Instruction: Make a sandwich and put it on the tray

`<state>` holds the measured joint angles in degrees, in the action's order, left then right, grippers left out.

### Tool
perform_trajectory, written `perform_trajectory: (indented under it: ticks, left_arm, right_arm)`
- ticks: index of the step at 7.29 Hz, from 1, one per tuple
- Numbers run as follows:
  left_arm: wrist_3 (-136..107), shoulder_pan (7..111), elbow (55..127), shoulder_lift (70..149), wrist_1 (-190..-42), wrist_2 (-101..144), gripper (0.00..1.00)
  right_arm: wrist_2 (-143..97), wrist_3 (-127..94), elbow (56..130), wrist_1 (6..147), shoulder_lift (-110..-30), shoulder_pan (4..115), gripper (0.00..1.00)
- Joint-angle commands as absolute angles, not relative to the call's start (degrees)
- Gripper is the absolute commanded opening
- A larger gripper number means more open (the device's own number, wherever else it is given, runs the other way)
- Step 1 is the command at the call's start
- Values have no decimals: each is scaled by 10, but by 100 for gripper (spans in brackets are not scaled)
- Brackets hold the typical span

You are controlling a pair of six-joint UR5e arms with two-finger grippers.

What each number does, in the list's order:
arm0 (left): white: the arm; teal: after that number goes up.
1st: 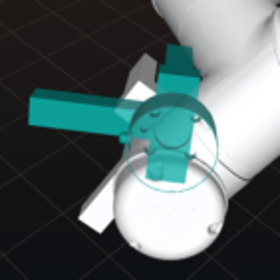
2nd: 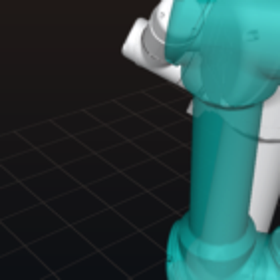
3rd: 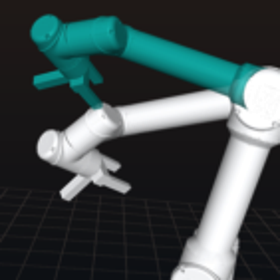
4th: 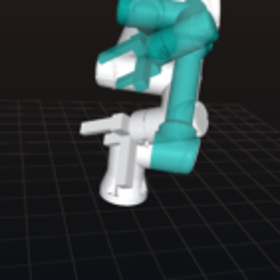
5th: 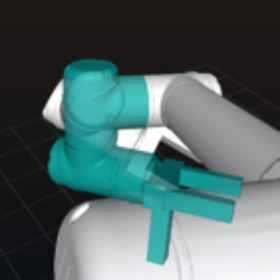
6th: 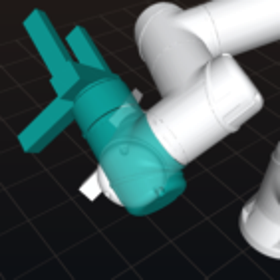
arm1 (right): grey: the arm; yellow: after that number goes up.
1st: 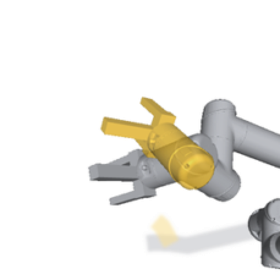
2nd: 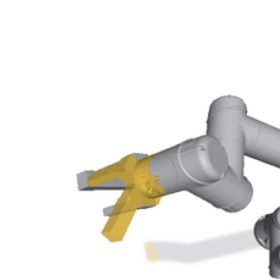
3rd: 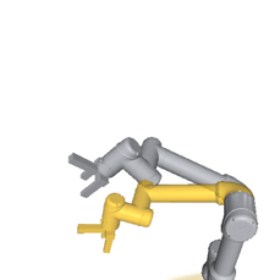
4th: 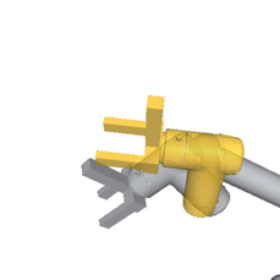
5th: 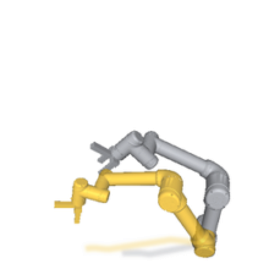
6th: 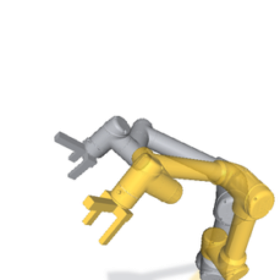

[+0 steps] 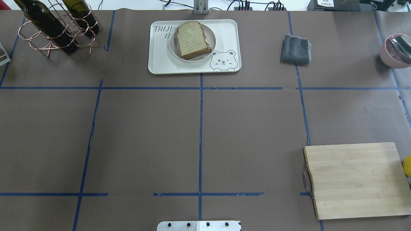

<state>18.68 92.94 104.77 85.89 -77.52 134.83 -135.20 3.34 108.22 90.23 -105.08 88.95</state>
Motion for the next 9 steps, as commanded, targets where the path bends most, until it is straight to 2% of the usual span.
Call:
perform_trajectory:
  ticks: [1, 3, 5, 9]
  left_arm:
    - [186, 892, 1028, 875, -780, 1344, 100]
    - [185, 889, 1011, 886, -777, 1343, 100]
    - [186, 891, 1024, 848, -780, 1345, 100]
    - [183, 893, 1035, 833, -780, 1347, 100]
  right_arm:
    - [-1353, 33, 1082, 898, -1049, 889, 100]
    - [-1354, 33, 1084, 898, -1049, 889, 100]
    - [-1354, 33, 1082, 898, -1049, 889, 100]
    - [-1354, 33, 1079, 897, -1053, 889, 100]
